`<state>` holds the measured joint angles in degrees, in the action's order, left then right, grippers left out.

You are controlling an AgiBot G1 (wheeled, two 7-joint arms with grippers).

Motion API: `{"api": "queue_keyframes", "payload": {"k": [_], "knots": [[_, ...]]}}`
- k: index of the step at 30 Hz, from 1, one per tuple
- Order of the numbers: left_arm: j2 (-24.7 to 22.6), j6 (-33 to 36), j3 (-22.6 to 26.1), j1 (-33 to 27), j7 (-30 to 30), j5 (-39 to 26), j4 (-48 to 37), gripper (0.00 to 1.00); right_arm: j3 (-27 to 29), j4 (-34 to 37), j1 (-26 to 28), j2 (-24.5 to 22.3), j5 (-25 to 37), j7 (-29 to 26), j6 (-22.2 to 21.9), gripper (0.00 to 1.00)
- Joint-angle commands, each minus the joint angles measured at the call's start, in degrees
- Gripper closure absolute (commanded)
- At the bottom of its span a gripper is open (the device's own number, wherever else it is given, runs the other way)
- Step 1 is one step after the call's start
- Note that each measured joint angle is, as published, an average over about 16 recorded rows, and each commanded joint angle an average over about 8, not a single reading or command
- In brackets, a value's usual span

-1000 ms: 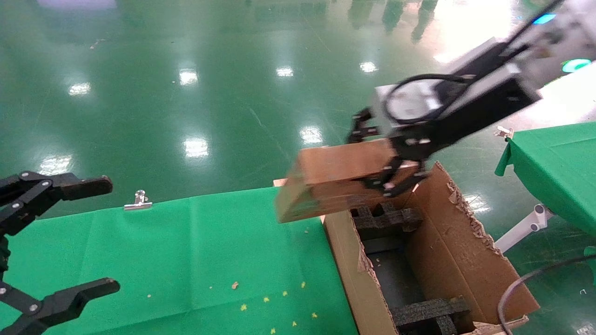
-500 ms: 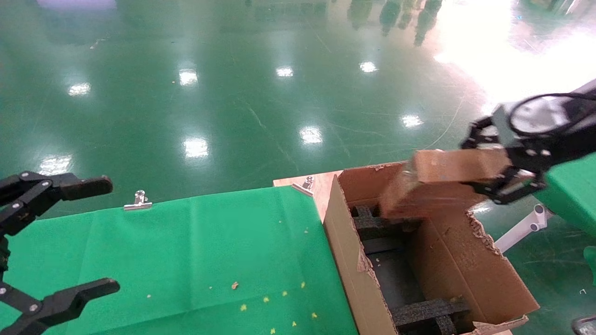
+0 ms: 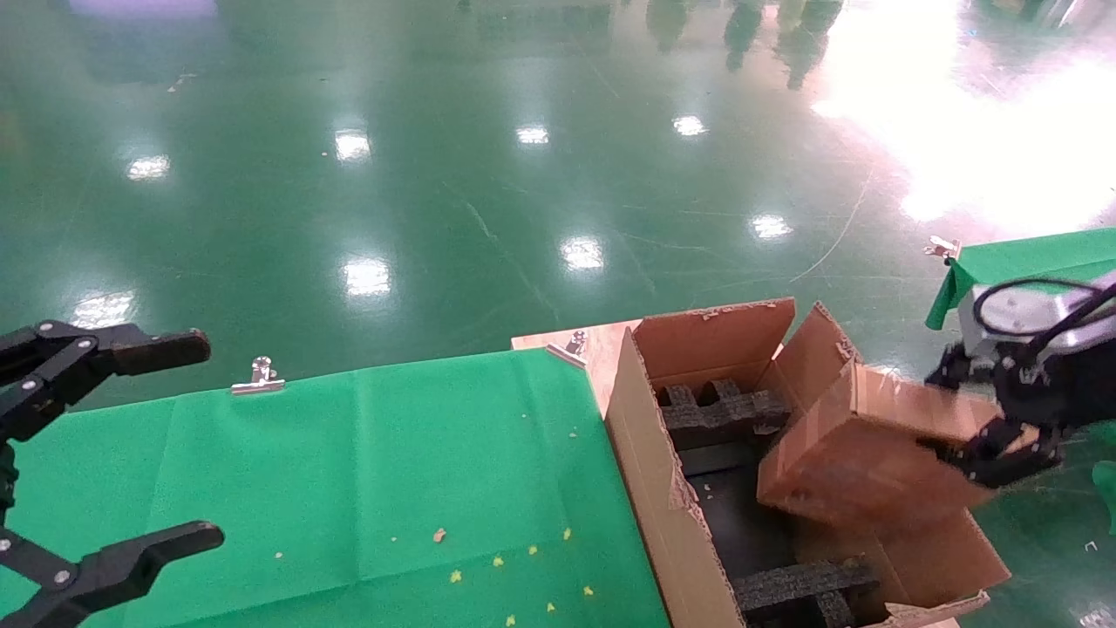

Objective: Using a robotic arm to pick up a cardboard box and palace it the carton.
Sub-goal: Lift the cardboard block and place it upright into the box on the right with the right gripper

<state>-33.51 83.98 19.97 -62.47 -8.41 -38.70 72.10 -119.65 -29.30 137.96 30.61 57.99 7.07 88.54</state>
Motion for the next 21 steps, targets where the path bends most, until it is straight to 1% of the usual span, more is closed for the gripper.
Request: {"api": "queue_keyframes", "payload": {"k": [1,6,11,16,21], "knots": [[0.00,0.00,0.00,0.00,0.00,0.00,0.00,0.00,-0.64,1.81,-1.73,0.58,-0.54,-1.39,-0.63,1.00],[0.00,0.00,0.00,0.00,0.00,0.00,0.00,0.00,-0.59,4.78,-5.27,0.55,-2.12,-5.11,-3.74,1.00],[0.00,0.00,0.01,0.00,0.00,0.00,0.00,0.00,-0.01,6.58,-7.92,0.36,-4.47,-10.26,-6.23,1.00],[0.00,0.00,0.01,0.00,0.00,0.01,0.00,0.00,0.88,7.18,-9.75,-0.03,-7.19,-14.54,-7.24,1.00],[0.01,-0.01,0.01,0.01,0.01,0.01,-0.01,0.00,1.55,7.48,-10.96,-0.65,-9.36,-15.91,-7.78,1.00]]}}
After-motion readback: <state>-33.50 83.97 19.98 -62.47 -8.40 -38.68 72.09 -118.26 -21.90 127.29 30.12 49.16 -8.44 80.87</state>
